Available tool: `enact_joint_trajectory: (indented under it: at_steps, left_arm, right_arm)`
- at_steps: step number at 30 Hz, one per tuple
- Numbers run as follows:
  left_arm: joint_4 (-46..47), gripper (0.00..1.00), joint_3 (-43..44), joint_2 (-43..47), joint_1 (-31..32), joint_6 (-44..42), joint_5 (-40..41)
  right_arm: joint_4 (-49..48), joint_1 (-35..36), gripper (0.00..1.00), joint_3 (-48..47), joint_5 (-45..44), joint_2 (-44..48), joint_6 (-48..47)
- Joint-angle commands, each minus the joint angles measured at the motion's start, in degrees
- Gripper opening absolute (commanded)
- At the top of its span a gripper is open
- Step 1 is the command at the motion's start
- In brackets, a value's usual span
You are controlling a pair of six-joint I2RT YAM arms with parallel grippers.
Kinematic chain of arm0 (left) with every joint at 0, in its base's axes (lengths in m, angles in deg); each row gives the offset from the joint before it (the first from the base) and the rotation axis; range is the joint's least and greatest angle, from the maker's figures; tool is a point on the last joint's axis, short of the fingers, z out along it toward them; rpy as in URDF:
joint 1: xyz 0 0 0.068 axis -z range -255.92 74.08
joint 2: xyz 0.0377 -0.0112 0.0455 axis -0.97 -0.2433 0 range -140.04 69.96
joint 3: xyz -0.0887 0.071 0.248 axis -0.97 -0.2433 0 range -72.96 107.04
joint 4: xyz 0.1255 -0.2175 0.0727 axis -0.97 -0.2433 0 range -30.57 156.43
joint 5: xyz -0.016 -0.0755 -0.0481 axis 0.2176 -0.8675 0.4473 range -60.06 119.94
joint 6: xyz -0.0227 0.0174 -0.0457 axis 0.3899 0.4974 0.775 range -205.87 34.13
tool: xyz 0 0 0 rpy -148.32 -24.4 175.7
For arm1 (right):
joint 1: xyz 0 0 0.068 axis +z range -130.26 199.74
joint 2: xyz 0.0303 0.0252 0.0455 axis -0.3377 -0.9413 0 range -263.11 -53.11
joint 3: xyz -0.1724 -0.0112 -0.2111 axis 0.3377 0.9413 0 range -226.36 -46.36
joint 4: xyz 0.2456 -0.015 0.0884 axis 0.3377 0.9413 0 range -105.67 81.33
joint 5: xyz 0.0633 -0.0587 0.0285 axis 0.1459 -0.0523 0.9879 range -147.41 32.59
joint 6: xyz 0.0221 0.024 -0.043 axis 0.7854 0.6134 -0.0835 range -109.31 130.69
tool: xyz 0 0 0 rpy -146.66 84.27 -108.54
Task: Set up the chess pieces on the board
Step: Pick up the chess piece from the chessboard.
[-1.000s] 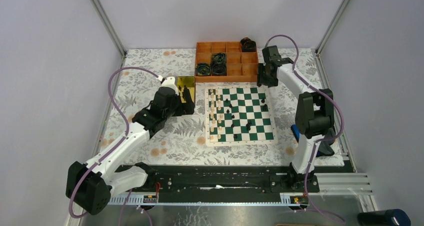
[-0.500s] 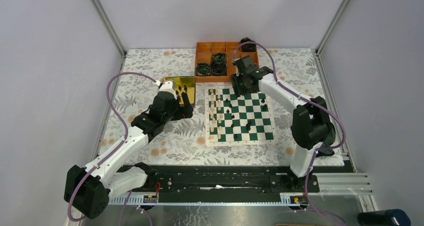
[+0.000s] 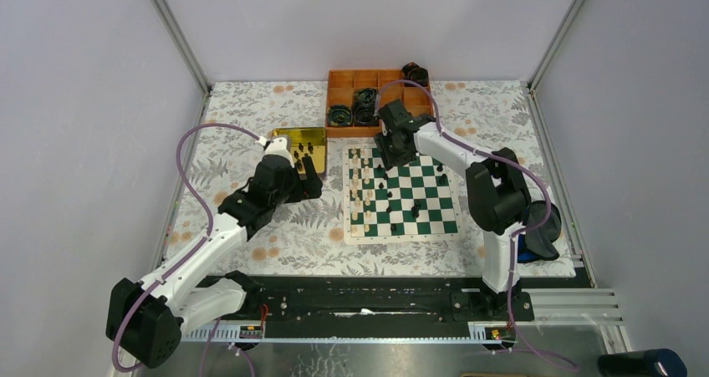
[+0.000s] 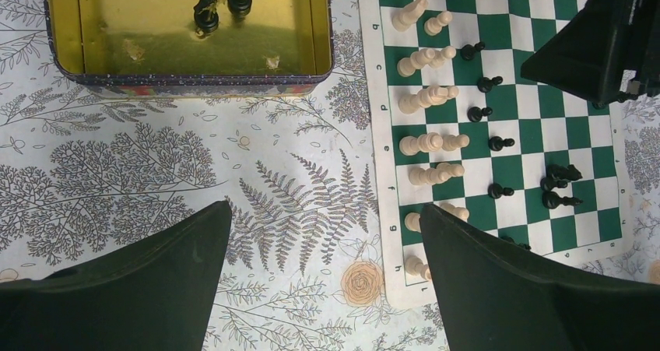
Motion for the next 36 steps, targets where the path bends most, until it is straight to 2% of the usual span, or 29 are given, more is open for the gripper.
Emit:
enact_joint_trajectory:
  at_steps: [1, 17, 24, 29, 33, 36]
  left_arm:
    - [3.4, 0.99, 0.2, -0.2, 0.3, -0.1, 0.5]
    - [4.2, 0.99, 0.8, -2.3, 0.3, -2.1, 1.0]
    - [4.6, 0.99, 1.1, -3.1, 0.3, -2.4, 1.0]
    - [4.6, 0.99, 1.2, -3.3, 0.3, -2.7, 1.1]
    - [4.5, 0.99, 1.1, -3.3, 0.2, -2.7, 1.1]
    - [4.4, 0.99, 1.0, -3.1, 0.3, -2.7, 1.2]
  right_arm:
    - [0.5, 1.2, 0.51, -4.0, 1.5, -1.8, 0.3]
    - [0.5, 1.9, 0.48, -5.3, 2.7, -5.8, 0.3]
    - [0.3, 1.9, 0.40, -5.6, 3.1, -6.8, 0.2]
    - [0.3, 1.9, 0.31, -5.9, 3.2, -7.1, 0.2]
    - [0.4, 1.9, 0.20, -5.8, 3.2, -7.0, 0.2]
    - [0.5, 1.9, 0.16, -5.7, 3.2, -7.0, 0.2]
